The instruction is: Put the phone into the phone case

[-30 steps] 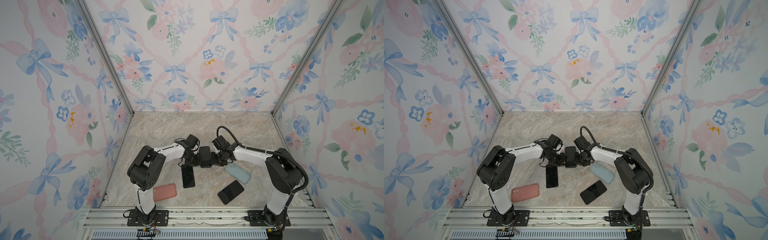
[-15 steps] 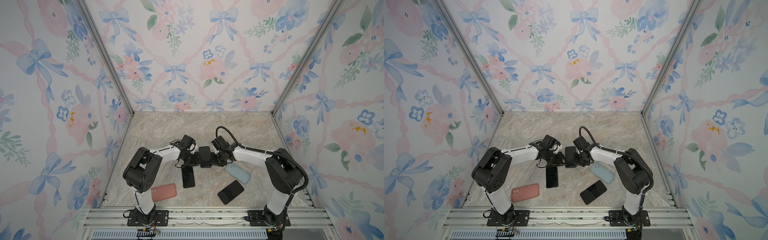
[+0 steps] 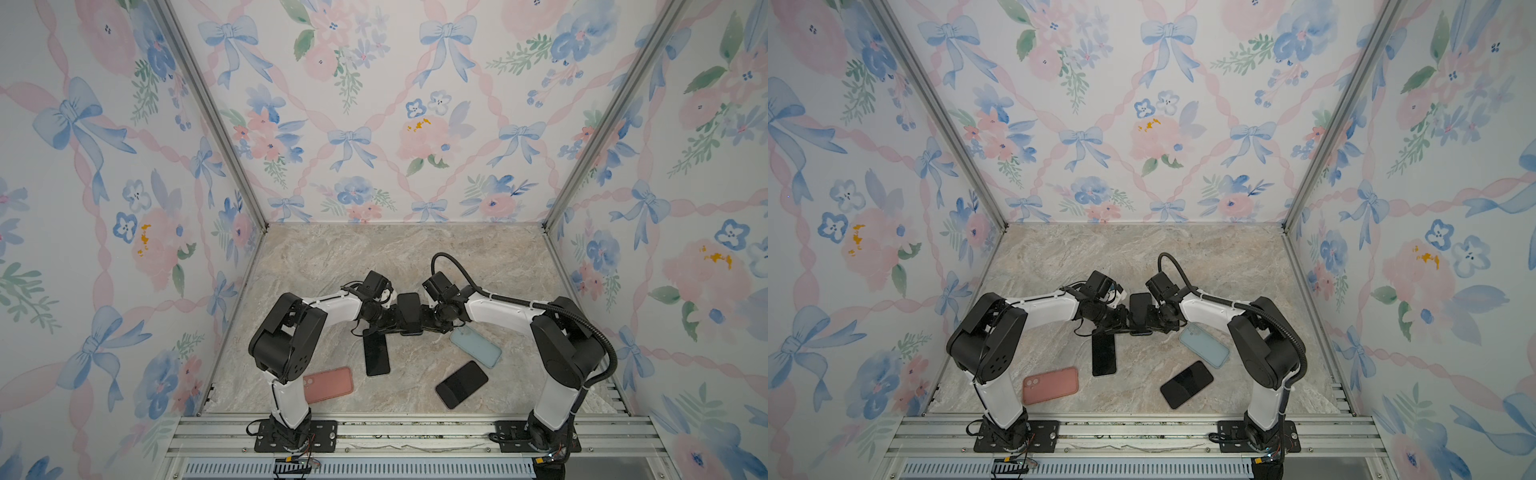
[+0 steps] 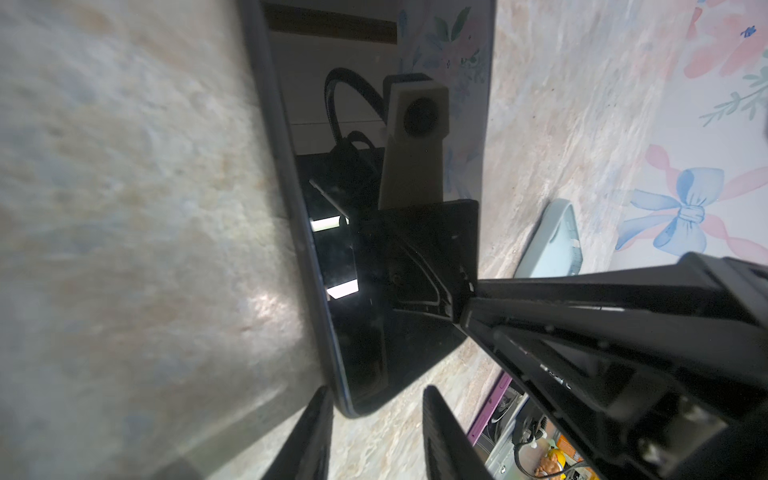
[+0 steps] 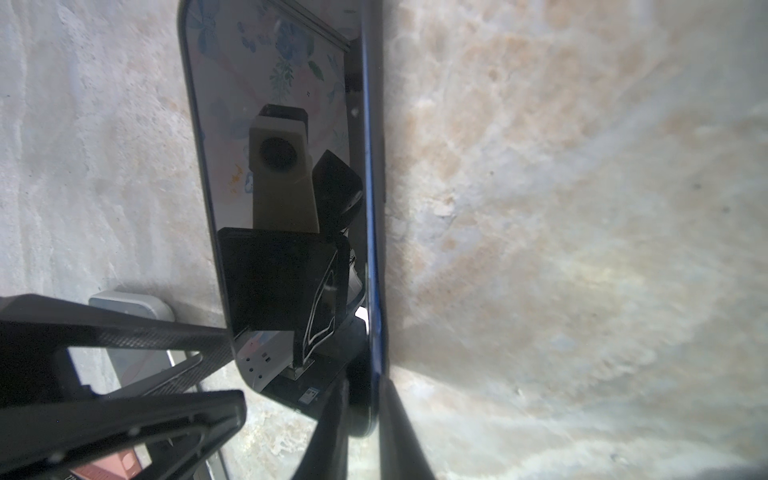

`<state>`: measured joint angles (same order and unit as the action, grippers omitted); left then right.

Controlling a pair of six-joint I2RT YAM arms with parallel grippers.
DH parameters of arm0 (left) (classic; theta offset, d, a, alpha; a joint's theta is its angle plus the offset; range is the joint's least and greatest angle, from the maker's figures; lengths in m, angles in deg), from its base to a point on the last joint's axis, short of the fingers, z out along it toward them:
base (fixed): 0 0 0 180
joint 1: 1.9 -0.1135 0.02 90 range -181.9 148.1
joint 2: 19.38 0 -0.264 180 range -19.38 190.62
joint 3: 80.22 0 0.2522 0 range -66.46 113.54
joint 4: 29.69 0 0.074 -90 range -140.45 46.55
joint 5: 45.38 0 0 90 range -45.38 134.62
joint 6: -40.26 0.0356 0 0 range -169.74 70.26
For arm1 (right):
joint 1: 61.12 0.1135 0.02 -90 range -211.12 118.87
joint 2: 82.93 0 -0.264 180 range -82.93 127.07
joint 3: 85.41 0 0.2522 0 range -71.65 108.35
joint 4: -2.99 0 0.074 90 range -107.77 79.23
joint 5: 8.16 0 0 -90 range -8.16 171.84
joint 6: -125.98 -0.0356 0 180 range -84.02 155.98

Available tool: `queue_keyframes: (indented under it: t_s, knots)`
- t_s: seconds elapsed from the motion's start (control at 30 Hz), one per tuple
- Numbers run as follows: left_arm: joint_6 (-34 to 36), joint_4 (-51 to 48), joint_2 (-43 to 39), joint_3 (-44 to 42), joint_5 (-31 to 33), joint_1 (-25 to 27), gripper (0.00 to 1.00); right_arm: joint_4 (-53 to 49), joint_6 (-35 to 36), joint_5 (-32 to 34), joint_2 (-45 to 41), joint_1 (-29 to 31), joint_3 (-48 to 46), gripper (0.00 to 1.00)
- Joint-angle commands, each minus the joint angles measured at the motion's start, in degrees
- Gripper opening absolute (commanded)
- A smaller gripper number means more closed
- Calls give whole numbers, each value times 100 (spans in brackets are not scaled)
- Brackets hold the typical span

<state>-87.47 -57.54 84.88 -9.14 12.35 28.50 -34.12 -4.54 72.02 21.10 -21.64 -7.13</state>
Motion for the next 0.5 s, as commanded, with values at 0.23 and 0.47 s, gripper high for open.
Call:
queue_keyframes:
  t_s: [0.23,0.47]
  knots:
    - [45,198,243,-72,-113,37,37,93,-123,-175,12,93,44,15]
    - [32,247,252,-107,-139,46,36,175,-190,-278,47,98,-4,14]
